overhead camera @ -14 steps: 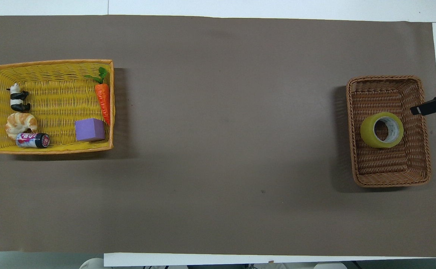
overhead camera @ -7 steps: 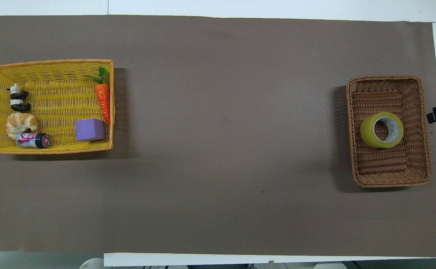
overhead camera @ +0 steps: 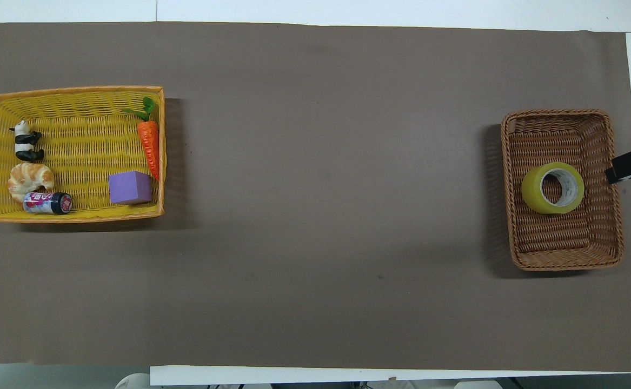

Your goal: Move tape to another basket

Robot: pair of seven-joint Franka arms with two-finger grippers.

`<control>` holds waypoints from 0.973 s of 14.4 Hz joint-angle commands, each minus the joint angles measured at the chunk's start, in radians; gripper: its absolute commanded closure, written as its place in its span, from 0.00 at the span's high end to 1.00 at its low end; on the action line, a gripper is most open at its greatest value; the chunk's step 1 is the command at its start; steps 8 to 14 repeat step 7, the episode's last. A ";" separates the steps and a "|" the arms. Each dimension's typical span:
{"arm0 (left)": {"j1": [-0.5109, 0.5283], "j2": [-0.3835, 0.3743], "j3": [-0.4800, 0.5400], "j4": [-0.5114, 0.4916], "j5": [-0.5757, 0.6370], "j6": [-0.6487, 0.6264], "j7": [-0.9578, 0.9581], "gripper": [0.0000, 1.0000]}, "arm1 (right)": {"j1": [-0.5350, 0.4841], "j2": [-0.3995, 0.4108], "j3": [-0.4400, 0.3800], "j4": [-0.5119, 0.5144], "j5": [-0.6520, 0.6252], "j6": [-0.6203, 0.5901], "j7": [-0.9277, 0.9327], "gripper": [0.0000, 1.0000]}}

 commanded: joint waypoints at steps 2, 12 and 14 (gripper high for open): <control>-0.008 -0.023 0.008 -0.028 0.010 0.013 0.000 1.00 | 0.060 0.013 -0.084 0.039 -0.013 -0.032 0.030 1.00; -0.008 -0.023 0.008 -0.026 0.010 0.013 0.000 1.00 | 0.077 0.004 -0.103 0.032 -0.015 -0.038 0.033 1.00; -0.008 -0.023 0.008 -0.026 0.010 0.013 0.000 1.00 | 0.077 0.004 -0.103 0.032 -0.015 -0.038 0.033 1.00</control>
